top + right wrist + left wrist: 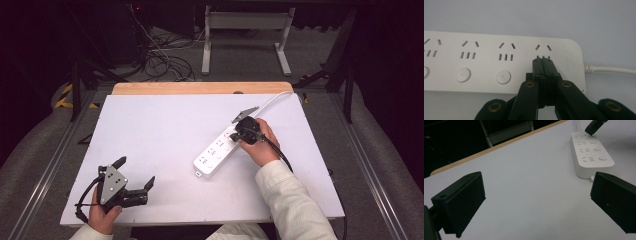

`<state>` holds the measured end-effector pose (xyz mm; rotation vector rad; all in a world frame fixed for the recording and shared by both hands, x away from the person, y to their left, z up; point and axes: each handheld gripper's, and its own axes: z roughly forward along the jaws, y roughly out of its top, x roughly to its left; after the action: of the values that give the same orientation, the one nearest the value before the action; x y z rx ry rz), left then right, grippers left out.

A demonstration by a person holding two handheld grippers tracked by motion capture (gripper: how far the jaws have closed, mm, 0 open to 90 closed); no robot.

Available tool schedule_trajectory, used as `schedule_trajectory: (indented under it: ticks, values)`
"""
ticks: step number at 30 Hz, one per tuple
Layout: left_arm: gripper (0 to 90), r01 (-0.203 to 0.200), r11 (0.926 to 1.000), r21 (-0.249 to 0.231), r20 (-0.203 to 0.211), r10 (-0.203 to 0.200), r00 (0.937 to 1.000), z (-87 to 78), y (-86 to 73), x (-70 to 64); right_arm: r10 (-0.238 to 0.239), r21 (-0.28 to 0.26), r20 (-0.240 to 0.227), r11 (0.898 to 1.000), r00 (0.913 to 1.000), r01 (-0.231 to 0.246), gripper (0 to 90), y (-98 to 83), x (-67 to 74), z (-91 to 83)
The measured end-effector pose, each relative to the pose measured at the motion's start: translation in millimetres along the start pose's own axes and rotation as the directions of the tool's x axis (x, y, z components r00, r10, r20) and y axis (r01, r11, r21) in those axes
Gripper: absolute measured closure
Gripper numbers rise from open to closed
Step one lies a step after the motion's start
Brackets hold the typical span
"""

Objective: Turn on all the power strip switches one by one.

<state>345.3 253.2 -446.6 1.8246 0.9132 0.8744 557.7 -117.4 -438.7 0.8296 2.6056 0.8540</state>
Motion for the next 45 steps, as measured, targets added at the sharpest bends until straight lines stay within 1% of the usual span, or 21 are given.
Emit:
schedule_trajectory:
  ticks: [3,4,11,15,27,29,30,35,38,44,45]
  values:
    - [0.0,-0.004,1.0000,0.000,-0.003,0.004,1.0000,-0.1,0.1,0.0,-0.009,0.012,0.011,1.000,0.9999,0.009,90.0,-0.1,1.5,2.0]
    - [0.0,-0.004,1.0000,-0.001,-0.003,0.004,1.0000,-0.1,0.1,-0.1,-0.009,0.008,0.015,1.000,0.9998,0.009,90.0,-0.2,2.0,2.4]
    - [0.0,-0.003,1.0000,0.000,-0.003,0.003,1.0000,-0.2,0.1,-0.3,-0.003,-0.004,0.010,1.000,0.9999,0.003,90.0,-1.6,1.5,2.8]
    - [0.0,0.000,1.0000,0.000,-0.002,0.000,1.0000,-0.1,0.1,-0.6,0.018,-0.017,0.004,1.000,0.9998,-0.018,90.0,-3.9,0.5,3.0]
    - [0.0,0.005,1.0000,-0.003,0.001,-0.005,1.0000,-0.1,0.2,-1.4,0.050,-0.036,-0.003,0.998,0.9988,-0.050,90.0,-7.4,-0.8,3.4]
    - [0.0,0.007,1.0000,-0.002,0.003,-0.007,1.0000,-0.1,0.2,-1.5,0.051,-0.035,0.000,0.998,0.9987,-0.051,90.0,-7.2,-0.4,3.4]
    - [0.0,0.007,1.0000,-0.002,0.005,-0.007,1.0000,-0.1,0.2,-1.6,0.044,-0.033,0.007,0.999,0.9990,-0.044,90.0,-6.8,0.5,3.8]
    - [0.0,0.007,1.0000,-0.002,0.006,-0.007,1.0000,-0.1,0.2,-1.8,0.050,-0.030,0.009,0.998,0.9987,-0.050,90.0,-6.8,0.9,4.0]
    - [0.0,0.007,1.0000,0.000,0.007,-0.007,1.0000,-0.1,0.2,-1.6,0.049,-0.025,0.023,0.999,0.9985,-0.048,90.0,-6.1,2.9,4.2]
    - [0.0,0.009,1.0000,-0.001,0.008,-0.009,0.9999,-0.1,0.2,-2.0,0.062,-0.022,0.032,0.998,0.9976,-0.061,90.0,-6.0,3.9,4.5]
    - [0.0,0.001,1.0000,-0.003,0.004,-0.001,1.0000,-0.1,0.4,-1.6,0.066,-0.023,0.035,0.998,0.9972,-0.065,90.0,-6.2,4.3,4.6]
